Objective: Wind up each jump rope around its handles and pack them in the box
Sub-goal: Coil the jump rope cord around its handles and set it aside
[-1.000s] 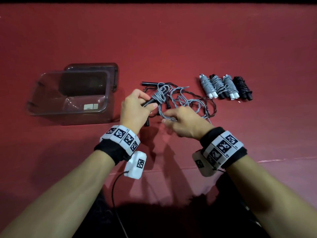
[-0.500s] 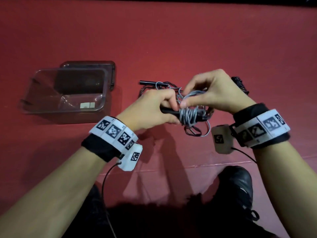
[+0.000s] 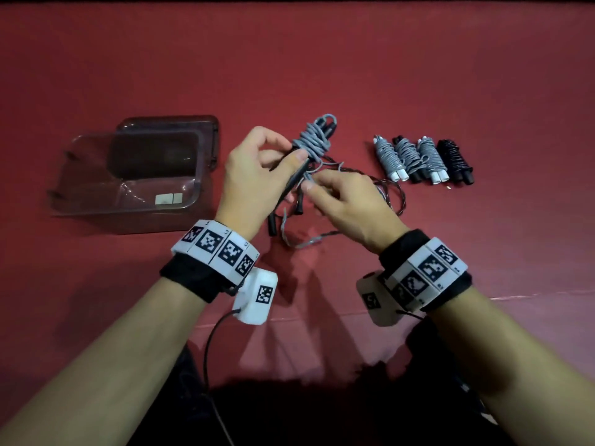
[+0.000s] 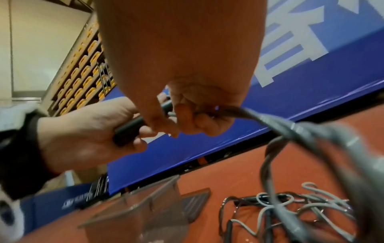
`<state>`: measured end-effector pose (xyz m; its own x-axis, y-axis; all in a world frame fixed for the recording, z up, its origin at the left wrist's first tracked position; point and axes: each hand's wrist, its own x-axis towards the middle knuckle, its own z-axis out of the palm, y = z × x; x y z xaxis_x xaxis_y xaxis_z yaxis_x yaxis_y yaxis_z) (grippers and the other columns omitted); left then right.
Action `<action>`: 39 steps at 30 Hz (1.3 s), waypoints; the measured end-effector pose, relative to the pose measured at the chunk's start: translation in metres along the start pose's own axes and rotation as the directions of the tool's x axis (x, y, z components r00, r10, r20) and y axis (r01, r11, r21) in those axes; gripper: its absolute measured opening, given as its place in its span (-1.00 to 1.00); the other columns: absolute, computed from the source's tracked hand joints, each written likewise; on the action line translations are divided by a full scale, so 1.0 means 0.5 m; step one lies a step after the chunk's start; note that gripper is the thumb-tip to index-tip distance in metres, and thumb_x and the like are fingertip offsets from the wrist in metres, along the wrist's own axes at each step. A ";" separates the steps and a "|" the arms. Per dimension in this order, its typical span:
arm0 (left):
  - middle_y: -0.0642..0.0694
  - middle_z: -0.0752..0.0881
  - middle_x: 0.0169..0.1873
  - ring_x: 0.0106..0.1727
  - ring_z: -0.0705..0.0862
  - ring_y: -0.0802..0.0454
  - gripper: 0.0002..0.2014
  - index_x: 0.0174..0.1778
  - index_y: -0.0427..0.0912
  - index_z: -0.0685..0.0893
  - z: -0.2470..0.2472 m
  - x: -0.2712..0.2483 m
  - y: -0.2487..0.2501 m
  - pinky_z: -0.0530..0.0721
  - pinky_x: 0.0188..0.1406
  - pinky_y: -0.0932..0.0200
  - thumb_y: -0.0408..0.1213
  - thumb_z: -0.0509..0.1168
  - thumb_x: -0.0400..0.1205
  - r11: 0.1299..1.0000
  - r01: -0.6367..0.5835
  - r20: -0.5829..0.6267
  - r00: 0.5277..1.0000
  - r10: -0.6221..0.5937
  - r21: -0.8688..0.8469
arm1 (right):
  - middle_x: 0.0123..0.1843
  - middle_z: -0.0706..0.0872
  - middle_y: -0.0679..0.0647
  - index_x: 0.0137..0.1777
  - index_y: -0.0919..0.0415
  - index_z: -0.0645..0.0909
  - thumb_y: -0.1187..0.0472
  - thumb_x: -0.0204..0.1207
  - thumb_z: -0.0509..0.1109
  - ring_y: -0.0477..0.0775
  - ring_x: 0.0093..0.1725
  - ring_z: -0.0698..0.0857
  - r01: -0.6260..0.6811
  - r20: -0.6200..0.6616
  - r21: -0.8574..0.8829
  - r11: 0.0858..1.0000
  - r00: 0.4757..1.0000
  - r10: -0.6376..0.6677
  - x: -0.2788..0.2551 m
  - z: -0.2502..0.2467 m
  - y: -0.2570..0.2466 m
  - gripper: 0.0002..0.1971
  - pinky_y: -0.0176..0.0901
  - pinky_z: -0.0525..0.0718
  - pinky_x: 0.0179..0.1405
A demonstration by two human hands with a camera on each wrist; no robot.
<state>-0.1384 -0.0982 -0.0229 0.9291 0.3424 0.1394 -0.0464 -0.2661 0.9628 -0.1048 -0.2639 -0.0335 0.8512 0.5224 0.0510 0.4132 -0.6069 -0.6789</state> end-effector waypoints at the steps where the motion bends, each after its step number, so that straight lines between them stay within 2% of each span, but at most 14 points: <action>1: -0.06 0.83 -0.36 -0.54 0.76 -0.10 -0.80 -0.06 -0.12 0.60 0.003 -0.002 0.007 0.59 -0.56 0.15 -0.20 0.52 0.63 1.000 -0.009 0.023 1.000 0.009 0.007 | -0.42 0.69 -0.02 -0.30 0.02 0.55 -0.15 0.73 0.25 -0.03 -0.38 0.60 -0.021 -0.022 0.056 0.998 1.000 0.022 0.001 -0.006 -0.001 -0.60 0.01 0.58 -0.25; 3: -0.03 0.83 -0.31 -0.52 0.77 -0.11 -0.79 -0.04 -0.13 0.62 0.007 -0.003 0.016 0.68 -0.55 0.06 -0.18 0.53 0.60 0.997 -0.030 0.036 0.999 0.027 0.073 | -0.43 0.68 -0.04 -0.30 -0.05 0.62 -0.18 0.71 0.26 -0.10 -0.40 0.58 -0.034 -0.060 0.075 0.997 0.997 0.039 0.001 -0.014 0.001 -0.61 0.01 0.57 -0.27; 6: -0.01 0.83 -0.30 -0.50 0.77 -0.06 -0.78 -0.05 -0.12 0.66 0.010 -0.009 0.023 0.71 -0.57 0.05 -0.16 0.57 0.57 0.995 -0.024 0.027 0.999 0.021 0.100 | -0.46 0.62 0.05 -0.22 0.06 0.72 -0.32 0.59 0.28 0.04 -0.39 0.59 -0.055 -0.093 -0.028 0.998 0.994 0.053 0.004 -0.028 0.005 -0.53 0.08 0.61 -0.30; 9: -0.01 0.84 -0.32 -0.45 0.79 0.02 -0.79 -0.09 -0.10 0.69 0.008 -0.011 0.021 0.75 -0.57 0.03 -0.15 0.59 0.54 0.997 -0.014 0.012 1.000 0.013 0.075 | -0.47 0.68 0.05 -0.23 0.01 0.77 -0.46 0.42 0.36 0.08 -0.40 0.63 -0.124 -0.201 -0.021 0.992 0.972 0.118 0.009 -0.039 0.009 -0.48 0.09 0.64 -0.36; 15: 0.05 0.83 -0.29 -0.30 0.81 0.02 -0.76 -0.07 0.01 0.65 0.013 -0.012 -0.002 0.80 -0.35 -0.15 -0.01 0.54 0.53 0.984 -0.057 -0.004 0.998 0.058 0.169 | -0.44 0.73 0.08 -0.21 0.02 0.82 -0.43 0.39 0.34 0.14 -0.38 0.66 -0.160 -0.218 -0.021 0.987 0.964 0.151 0.005 -0.023 -0.003 -0.48 0.17 0.68 -0.32; 18: 0.10 0.79 -0.24 -0.28 0.75 0.07 -0.78 0.00 0.09 0.55 0.017 -0.013 -0.010 0.70 -0.24 -0.05 0.01 0.46 0.59 0.943 -0.074 0.082 0.995 0.049 0.326 | -0.47 0.72 0.05 -0.29 0.00 0.80 -0.42 0.35 0.38 0.11 -0.39 0.66 -0.187 -0.243 0.004 0.982 0.953 0.182 0.004 -0.023 0.004 -0.51 0.06 0.64 -0.37; 21: 0.00 0.79 -0.12 -0.43 0.74 -0.01 -0.72 0.12 0.01 0.48 0.016 -0.011 -0.012 0.66 -0.52 0.01 -0.23 0.46 0.65 0.993 0.057 0.271 0.959 -0.084 0.105 | -0.54 0.68 -0.04 -0.41 -0.05 0.72 -0.31 0.38 0.52 -0.03 -0.48 0.60 -0.202 -0.293 0.064 0.977 0.932 0.211 0.008 -0.044 0.012 -0.63 -0.11 0.50 -0.45; 24: -0.10 0.84 -0.11 -0.44 0.77 -0.10 -0.69 0.08 -0.04 0.50 0.016 -0.012 -0.014 0.73 -0.60 -0.07 -0.43 0.48 0.62 0.988 0.140 0.222 0.967 -0.125 -0.057 | -0.56 0.63 -0.06 -0.34 -0.01 0.75 -0.20 0.41 0.58 -0.09 -0.52 0.53 -0.203 -0.230 0.029 0.979 0.952 0.204 0.013 -0.043 0.012 -0.70 -0.11 0.47 -0.47; 26: -0.13 0.85 -0.17 -0.43 0.78 -0.09 -0.70 0.03 -0.05 0.52 0.021 -0.012 -0.013 0.72 -0.59 -0.04 -0.46 0.47 0.60 0.987 0.155 0.159 0.976 -0.146 -0.045 | -0.47 0.69 0.04 -0.23 0.05 0.78 -0.13 0.45 0.51 0.07 -0.42 0.62 -0.180 -0.194 -0.026 0.983 0.966 0.172 0.010 -0.030 0.008 -0.74 -0.01 0.55 -0.39; 29: 0.03 0.83 -0.23 -0.33 0.81 -0.05 -0.69 -0.04 0.08 0.53 0.014 -0.007 -0.038 0.78 -0.40 -0.11 -0.37 0.49 0.55 0.987 0.081 0.058 0.994 -0.090 0.140 | -0.39 0.65 0.08 -0.13 0.18 0.70 0.04 0.58 0.40 0.25 -0.28 0.59 -0.098 -0.039 -0.178 0.979 0.995 0.093 0.004 -0.013 -0.006 -0.79 0.04 0.49 -0.27; 32: 0.11 0.80 -0.17 -0.09 0.78 -0.16 -0.69 0.03 0.14 0.51 -0.007 -0.010 -0.074 0.73 -0.06 -0.13 -0.22 0.49 0.53 0.879 0.006 0.072 0.996 -0.046 0.477 | -0.18 0.79 0.14 0.02 0.15 0.71 0.15 0.58 0.35 0.28 -0.07 0.71 -0.020 0.202 -0.351 0.936 0.975 0.096 0.000 -0.018 -0.014 -0.86 -0.08 0.46 -0.21; 34: 0.00 0.79 -0.16 -0.03 0.75 -0.31 -0.68 0.10 0.16 0.50 -0.014 -0.020 -0.092 0.67 -0.07 -0.09 -0.17 0.47 0.55 0.756 -0.058 0.135 0.990 -0.041 0.652 | -0.06 0.79 0.16 0.10 0.11 0.75 0.18 0.57 0.37 0.24 0.06 0.71 0.027 0.276 -0.408 0.913 0.957 0.095 -0.001 -0.025 -0.017 -0.81 -0.14 0.39 -0.18; 36: -0.03 0.79 -0.13 0.02 0.75 -0.35 -0.64 0.15 0.19 0.47 -0.016 -0.028 -0.100 0.63 -0.10 -0.07 -0.16 0.47 0.56 0.695 -0.198 0.301 0.953 -0.028 0.691 | -0.01 0.78 0.11 0.10 0.02 0.75 0.11 0.60 0.35 0.23 0.11 0.70 0.098 0.276 -0.486 0.869 0.960 0.046 -0.001 -0.037 -0.027 -0.83 -0.09 0.48 -0.14; 39: 0.03 0.76 -0.13 0.05 0.74 -0.30 -0.62 0.15 0.17 0.47 -0.017 -0.019 -0.087 0.62 -0.07 -0.06 -0.12 0.52 0.55 0.694 -0.336 0.580 0.802 -0.143 0.636 | 0.05 0.82 -0.07 0.15 -0.19 0.77 -0.04 0.59 0.38 0.14 0.11 0.73 0.186 0.318 -0.471 0.862 0.948 -0.031 0.008 -0.065 -0.026 -0.79 0.01 0.67 -0.02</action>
<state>-0.1482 -0.0823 -0.0640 0.9646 -0.2097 -0.1598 -0.1113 -0.8734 0.4741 -0.0961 -0.2734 -0.0008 0.6910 0.7041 -0.1638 0.6670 -0.7083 -0.2312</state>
